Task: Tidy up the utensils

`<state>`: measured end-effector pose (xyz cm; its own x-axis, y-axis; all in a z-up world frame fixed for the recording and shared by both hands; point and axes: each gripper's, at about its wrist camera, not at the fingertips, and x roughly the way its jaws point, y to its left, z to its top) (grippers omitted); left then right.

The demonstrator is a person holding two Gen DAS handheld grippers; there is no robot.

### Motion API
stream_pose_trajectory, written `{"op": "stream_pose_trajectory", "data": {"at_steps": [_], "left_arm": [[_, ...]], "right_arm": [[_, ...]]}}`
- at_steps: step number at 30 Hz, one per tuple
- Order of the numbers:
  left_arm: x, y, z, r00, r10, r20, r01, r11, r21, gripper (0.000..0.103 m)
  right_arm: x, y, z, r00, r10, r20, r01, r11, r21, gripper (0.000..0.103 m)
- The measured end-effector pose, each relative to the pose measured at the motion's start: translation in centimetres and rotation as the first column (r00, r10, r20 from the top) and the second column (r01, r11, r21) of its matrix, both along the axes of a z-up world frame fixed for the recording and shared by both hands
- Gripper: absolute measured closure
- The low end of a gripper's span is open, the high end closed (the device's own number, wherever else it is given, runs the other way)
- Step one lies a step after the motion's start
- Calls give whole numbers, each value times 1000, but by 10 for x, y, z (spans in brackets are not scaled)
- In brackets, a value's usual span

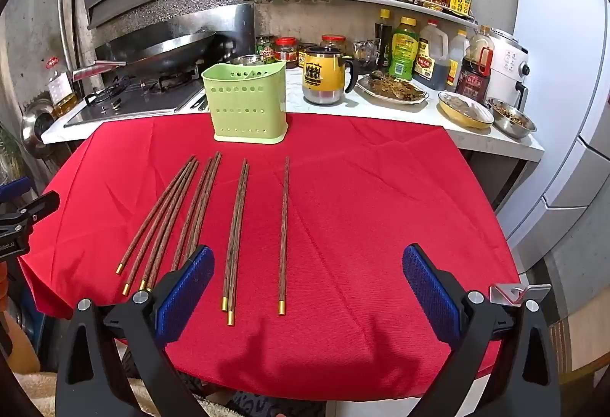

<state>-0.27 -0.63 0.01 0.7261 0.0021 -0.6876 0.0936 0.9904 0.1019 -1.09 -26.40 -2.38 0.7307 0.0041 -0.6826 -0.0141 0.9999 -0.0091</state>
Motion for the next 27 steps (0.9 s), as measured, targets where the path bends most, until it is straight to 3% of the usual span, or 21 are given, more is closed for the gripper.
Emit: {"op": "stream_pose_trajectory", "data": {"at_steps": [27], "left_arm": [[3,6,4,1000,5,-1,-5,1000,-9,6]], "right_arm": [[2,1,0,1000,3,6,-3,1000,-3,6]]}}
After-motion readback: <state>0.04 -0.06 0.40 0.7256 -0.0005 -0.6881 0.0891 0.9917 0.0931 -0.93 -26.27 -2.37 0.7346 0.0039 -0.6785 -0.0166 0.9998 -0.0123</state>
